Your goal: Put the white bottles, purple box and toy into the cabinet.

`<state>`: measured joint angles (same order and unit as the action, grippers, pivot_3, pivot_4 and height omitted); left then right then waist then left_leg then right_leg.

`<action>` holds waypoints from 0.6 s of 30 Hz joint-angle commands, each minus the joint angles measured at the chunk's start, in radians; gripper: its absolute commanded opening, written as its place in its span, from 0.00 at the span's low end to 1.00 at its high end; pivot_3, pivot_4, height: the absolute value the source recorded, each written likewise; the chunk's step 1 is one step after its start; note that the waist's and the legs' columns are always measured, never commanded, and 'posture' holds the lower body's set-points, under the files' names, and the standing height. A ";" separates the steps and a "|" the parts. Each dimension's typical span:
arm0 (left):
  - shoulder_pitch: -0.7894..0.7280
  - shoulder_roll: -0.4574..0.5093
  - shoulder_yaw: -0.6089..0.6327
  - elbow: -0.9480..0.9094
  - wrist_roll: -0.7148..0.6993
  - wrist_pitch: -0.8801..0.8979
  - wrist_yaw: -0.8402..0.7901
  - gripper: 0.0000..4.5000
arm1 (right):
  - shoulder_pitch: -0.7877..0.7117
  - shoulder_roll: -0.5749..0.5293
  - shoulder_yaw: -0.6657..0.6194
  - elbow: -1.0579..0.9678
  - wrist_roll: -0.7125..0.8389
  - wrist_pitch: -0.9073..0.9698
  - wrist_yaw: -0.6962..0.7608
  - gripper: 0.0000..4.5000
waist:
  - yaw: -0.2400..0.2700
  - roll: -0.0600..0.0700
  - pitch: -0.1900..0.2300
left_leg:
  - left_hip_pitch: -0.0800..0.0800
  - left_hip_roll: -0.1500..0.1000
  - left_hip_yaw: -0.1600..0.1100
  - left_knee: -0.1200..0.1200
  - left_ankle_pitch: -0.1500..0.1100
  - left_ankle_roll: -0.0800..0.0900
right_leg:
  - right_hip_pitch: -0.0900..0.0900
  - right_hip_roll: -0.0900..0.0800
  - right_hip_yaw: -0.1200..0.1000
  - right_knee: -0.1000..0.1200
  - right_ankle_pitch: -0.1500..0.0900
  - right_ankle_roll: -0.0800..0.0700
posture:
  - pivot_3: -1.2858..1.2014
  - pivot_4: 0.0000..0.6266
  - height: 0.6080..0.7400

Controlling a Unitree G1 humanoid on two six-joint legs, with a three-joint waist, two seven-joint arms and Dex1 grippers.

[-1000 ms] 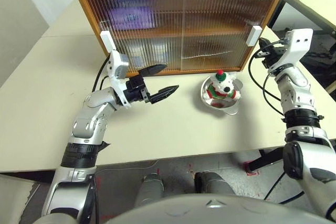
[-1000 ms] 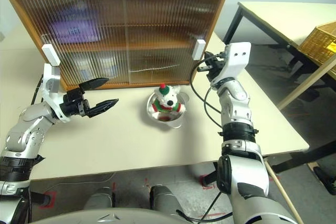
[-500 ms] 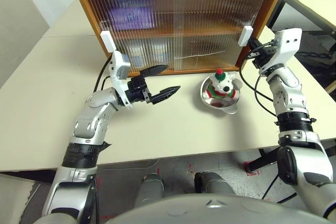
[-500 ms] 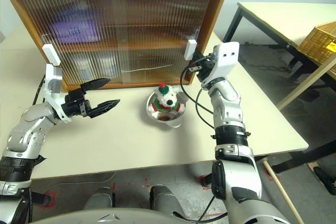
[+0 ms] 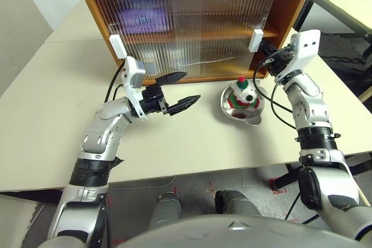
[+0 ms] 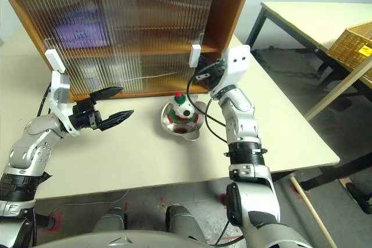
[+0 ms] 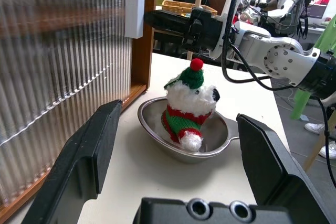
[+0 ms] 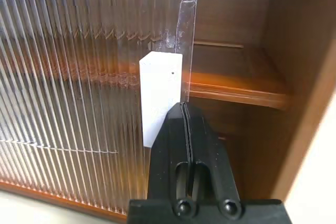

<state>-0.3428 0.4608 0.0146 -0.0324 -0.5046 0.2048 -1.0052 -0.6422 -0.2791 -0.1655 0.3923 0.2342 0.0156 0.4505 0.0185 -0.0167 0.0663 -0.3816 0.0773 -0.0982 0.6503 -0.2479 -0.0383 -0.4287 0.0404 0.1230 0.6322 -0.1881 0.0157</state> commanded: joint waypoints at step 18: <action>0.016 -0.007 -0.015 -0.013 0.021 -0.007 0.005 1.00 | 0.018 0.083 0.085 -0.138 0.013 0.122 0.009 0.01 | 0.002 0.000 0.000 | 0.000 0.000 -0.001 0.000 0.000 0.000 | 0.000 0.000 0.000 0.000 0.001 -0.001 | 0.55 0.12 1.00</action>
<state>-0.3400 0.4557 0.0119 -0.0338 -0.4973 0.2044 -1.0015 -0.6188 -0.1973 -0.0905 0.2763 0.2364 0.1206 0.4535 0.0205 -0.0166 0.0663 -0.3816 0.0771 -0.0989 0.6504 -0.2477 -0.0380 -0.4290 0.0407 0.1226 0.6325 -0.1875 0.0147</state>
